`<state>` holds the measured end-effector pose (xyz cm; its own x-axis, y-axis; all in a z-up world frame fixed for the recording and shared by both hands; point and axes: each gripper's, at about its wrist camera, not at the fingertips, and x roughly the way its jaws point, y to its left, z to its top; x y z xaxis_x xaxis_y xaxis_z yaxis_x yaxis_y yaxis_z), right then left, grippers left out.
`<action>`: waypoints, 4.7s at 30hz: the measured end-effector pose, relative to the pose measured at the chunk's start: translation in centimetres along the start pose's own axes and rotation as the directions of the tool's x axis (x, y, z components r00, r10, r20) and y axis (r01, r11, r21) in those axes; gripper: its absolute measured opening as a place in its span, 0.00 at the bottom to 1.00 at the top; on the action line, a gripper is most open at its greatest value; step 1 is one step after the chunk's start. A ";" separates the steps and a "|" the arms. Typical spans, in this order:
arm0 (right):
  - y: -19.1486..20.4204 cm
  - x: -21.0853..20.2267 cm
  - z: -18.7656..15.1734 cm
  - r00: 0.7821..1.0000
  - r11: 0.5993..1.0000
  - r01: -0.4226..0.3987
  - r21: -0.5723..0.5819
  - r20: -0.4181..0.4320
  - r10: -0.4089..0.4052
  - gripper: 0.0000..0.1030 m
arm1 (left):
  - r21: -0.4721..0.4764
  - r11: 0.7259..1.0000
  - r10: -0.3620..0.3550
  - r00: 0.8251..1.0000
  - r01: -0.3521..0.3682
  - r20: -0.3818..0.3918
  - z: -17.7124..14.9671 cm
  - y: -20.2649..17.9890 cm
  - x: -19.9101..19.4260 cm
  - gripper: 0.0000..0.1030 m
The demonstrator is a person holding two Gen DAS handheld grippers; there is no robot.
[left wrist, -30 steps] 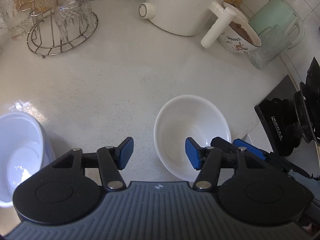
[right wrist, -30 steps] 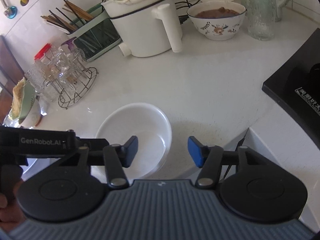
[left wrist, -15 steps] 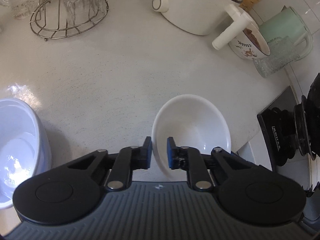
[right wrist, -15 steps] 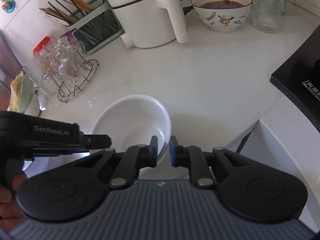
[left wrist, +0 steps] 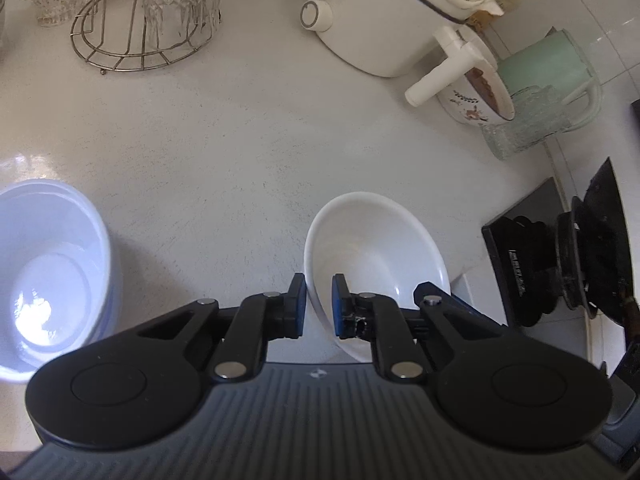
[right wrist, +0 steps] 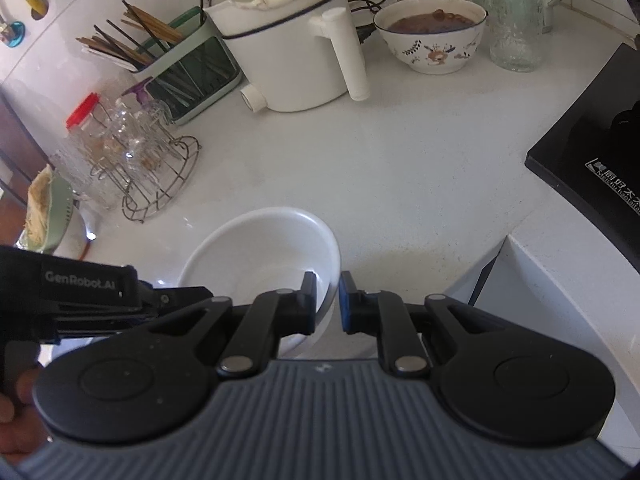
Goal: Organize plates and bowls
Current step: 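Close the left gripper on the rim of the white ceramic bowl, then lift the ceramic bowl with the left gripper and carry it over the plastic bowls, then lower the ceramic bowl into the nested plastic bowls with the left gripper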
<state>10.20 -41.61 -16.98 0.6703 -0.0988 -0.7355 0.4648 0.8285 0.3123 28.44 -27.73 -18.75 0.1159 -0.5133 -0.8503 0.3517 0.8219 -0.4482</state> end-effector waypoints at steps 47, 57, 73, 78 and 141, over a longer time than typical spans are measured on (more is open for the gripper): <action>12.8 -3.8 0.6 0.982 0.982 -0.158 -0.107 -0.125 0.144 0.14 | -0.183 0.978 -0.070 0.988 0.095 0.139 -1.9 11.0 -14.2 0.16; 15.8 -1.9 1.9 0.966 0.965 -0.215 -0.149 -0.175 0.189 0.14 | -0.290 0.944 -0.113 0.980 0.158 0.167 -1.1 15.6 -14.3 0.16; 18.8 2.4 0.0 0.951 0.927 -0.270 -0.261 -0.225 0.213 0.15 | -0.315 0.947 -0.004 0.981 0.066 0.193 -3.0 18.8 -14.0 0.16; 18.7 4.0 -0.7 0.948 0.916 -0.274 -0.293 -0.242 0.206 0.16 | -0.347 0.936 0.000 0.984 0.063 0.177 -3.3 19.7 -13.0 0.16; 14.5 6.2 -0.7 0.882 0.934 -0.341 -0.102 -0.379 0.281 0.27 | -0.435 0.897 0.013 0.980 0.076 0.198 -7.6 17.9 -10.8 0.42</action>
<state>20.70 -29.83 -17.41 0.5019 0.3544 -0.7889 0.1462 0.8643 0.4813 26.43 -5.62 -19.66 0.3026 -0.5412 -0.7846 -0.0797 0.8059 -0.5866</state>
